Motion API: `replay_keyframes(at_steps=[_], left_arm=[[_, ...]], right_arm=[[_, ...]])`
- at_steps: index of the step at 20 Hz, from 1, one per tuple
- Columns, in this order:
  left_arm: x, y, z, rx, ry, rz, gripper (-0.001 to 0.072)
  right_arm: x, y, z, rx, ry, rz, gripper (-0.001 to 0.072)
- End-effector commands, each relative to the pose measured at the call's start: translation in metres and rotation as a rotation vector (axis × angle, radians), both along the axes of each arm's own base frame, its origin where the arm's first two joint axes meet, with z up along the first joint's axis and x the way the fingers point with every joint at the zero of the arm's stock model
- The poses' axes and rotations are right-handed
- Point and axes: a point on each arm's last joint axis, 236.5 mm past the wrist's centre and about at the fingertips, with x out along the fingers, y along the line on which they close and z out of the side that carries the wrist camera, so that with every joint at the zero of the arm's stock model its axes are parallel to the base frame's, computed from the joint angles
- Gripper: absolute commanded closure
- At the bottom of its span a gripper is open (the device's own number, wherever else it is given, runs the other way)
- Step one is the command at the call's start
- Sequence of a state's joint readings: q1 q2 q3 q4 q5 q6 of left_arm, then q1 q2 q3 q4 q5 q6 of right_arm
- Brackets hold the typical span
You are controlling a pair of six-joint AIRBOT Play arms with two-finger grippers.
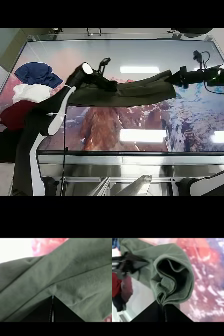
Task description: Fold the shirts.
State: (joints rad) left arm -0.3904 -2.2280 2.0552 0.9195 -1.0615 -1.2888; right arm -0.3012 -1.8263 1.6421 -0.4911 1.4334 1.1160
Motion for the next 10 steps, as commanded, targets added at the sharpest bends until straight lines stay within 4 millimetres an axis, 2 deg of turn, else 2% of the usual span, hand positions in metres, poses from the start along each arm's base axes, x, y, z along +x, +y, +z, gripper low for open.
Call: replay_keyframes(at_steps=[1, 3, 6, 8, 10], left_arm=[[-0.014, -0.036, -0.013, 0.024, -0.028, -0.01, 0.07], [-0.02, -0.061, -0.002, -0.027, -0.04, -0.021, 0.07], [-0.027, -0.092, 0.011, -0.116, -0.042, 0.001, 0.07], [-0.027, -0.101, 0.026, -0.16, -0.046, 0.012, 0.07], [-0.023, -0.092, 0.06, -0.18, -0.075, 0.003, 0.07]], right_arm=[[-0.009, 0.014, 0.068, 0.067, -0.093, 0.038, 0.0699], [-0.009, 0.026, 0.099, 0.099, -0.144, 0.046, 0.0699], [-0.012, 0.052, 0.114, 0.11, -0.138, 0.077, 0.0699], [-0.012, 0.073, 0.115, 0.112, -0.14, 0.099, 0.07], [-0.012, 0.096, 0.115, 0.118, -0.135, 0.114, 0.0699]])
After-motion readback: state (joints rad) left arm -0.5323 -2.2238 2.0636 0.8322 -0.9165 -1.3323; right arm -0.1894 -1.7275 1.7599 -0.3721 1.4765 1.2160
